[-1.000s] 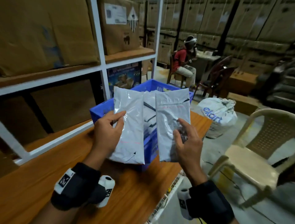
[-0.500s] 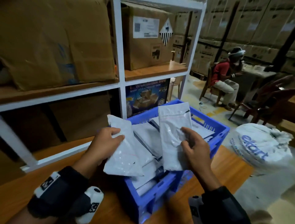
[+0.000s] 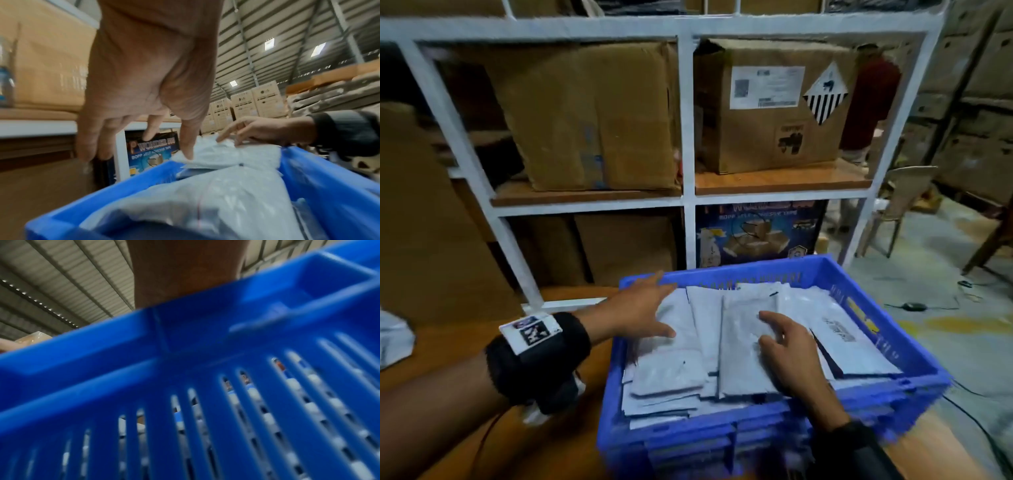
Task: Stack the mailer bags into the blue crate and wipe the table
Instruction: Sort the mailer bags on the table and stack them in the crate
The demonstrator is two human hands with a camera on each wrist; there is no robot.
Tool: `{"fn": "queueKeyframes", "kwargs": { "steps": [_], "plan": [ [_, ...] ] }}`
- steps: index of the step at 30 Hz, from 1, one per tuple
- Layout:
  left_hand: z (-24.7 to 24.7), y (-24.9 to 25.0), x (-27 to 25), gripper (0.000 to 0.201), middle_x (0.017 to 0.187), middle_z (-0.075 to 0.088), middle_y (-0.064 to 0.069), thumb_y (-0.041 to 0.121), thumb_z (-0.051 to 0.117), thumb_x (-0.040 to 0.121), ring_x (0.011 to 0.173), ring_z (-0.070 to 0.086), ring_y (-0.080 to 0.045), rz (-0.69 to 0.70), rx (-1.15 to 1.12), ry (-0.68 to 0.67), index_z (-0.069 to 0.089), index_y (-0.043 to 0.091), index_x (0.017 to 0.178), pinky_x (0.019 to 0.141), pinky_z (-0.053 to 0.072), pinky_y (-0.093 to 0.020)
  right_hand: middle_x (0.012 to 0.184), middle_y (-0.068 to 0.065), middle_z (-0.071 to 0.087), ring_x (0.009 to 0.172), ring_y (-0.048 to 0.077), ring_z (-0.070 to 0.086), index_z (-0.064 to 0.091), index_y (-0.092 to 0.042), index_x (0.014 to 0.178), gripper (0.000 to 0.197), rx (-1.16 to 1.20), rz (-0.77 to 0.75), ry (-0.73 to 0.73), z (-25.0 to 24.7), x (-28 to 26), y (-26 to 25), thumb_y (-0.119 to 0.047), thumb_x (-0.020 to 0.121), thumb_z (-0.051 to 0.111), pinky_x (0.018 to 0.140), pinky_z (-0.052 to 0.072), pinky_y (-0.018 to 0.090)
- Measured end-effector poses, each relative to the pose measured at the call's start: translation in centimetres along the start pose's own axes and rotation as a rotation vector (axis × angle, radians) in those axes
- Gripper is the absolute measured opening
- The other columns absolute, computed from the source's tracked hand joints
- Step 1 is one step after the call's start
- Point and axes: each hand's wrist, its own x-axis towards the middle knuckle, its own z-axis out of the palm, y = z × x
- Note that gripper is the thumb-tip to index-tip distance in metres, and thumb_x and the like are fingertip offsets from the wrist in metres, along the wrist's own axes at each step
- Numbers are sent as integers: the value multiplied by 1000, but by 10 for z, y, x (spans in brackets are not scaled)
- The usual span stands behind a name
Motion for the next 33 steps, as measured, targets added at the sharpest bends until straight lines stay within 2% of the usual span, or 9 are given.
{"fn": "queueKeyframes", "kwargs": {
  "steps": [3, 7, 10, 12, 14, 18, 24, 29, 33],
  "plan": [
    [14, 13, 11, 129, 164, -4, -14, 75, 70, 64, 151, 2, -26, -24, 37, -241, -2, 22, 157, 122, 13, -39, 125, 3, 65, 109, 12, 58, 65, -15, 125, 45, 58, -4, -62, -1, 1, 2, -3, 82, 62, 90, 39, 17],
    [37, 19, 18, 128, 163, -10, -17, 57, 80, 71, 151, 6, -31, -126, 182, -414, -9, 22, 156, 121, 17, -43, 126, -2, 64, 111, 12, 59, 62, -17, 127, 46, 49, -64, -113, -2, -4, 1, -5, 83, 61, 88, 37, 12],
    [38, 28, 20, 126, 164, -9, -12, 54, 81, 70, 150, 10, -31, -132, 241, -481, -7, 25, 156, 120, 20, -42, 128, -5, 63, 115, 10, 57, 61, -20, 129, 47, 47, -81, -149, -4, -7, 1, -7, 84, 59, 93, 39, 14],
    [35, 34, 18, 122, 164, -5, -9, 56, 79, 72, 150, 12, -30, -137, 238, -516, -2, 25, 157, 119, 20, -40, 126, -5, 64, 104, 12, 61, 60, -22, 129, 47, 29, -89, -167, -4, -8, 0, -9, 83, 59, 93, 45, 20],
    [29, 36, 14, 112, 164, 8, -7, 63, 74, 73, 148, 21, -27, -133, 182, -482, 11, 24, 157, 119, 21, -38, 122, -1, 67, 88, 13, 59, 59, -23, 129, 47, -5, -110, -182, -5, -7, -2, -11, 83, 59, 89, 47, 24],
    [20, 28, 7, 109, 154, 34, -10, 79, 67, 65, 136, 40, -29, -146, 93, -323, 30, 19, 149, 113, 34, -42, 129, 1, 62, 114, 20, 58, 53, -20, 135, 47, -224, -134, -203, -1, -2, -12, -22, 89, 57, 94, 42, 27],
    [35, 12, -4, 129, 163, 1, -15, 77, 68, 66, 149, 15, -32, -169, 163, -326, -2, 17, 156, 119, 22, -44, 122, 12, 62, 108, 30, 59, 54, -14, 126, 43, -463, -115, -345, 11, 12, -38, -31, 87, 56, 88, 48, 33],
    [22, 6, -4, 109, 149, 39, -13, 77, 70, 64, 129, 46, -30, -98, 114, -275, 34, 14, 144, 106, 40, -40, 139, 14, 35, 123, 40, 45, 45, -20, 138, 58, -880, -118, -585, 2, 24, -59, -49, 90, 59, 97, 43, 45],
    [5, 6, -1, 89, 133, 55, -6, 64, 81, 63, 116, 55, -26, -1, 71, -232, 49, 14, 129, 95, 45, -32, 148, 10, 36, 131, 36, 41, 38, -25, 147, 76, -1047, -253, -792, 1, 47, -84, -45, 82, 73, 105, 40, 45]
  ]
}}
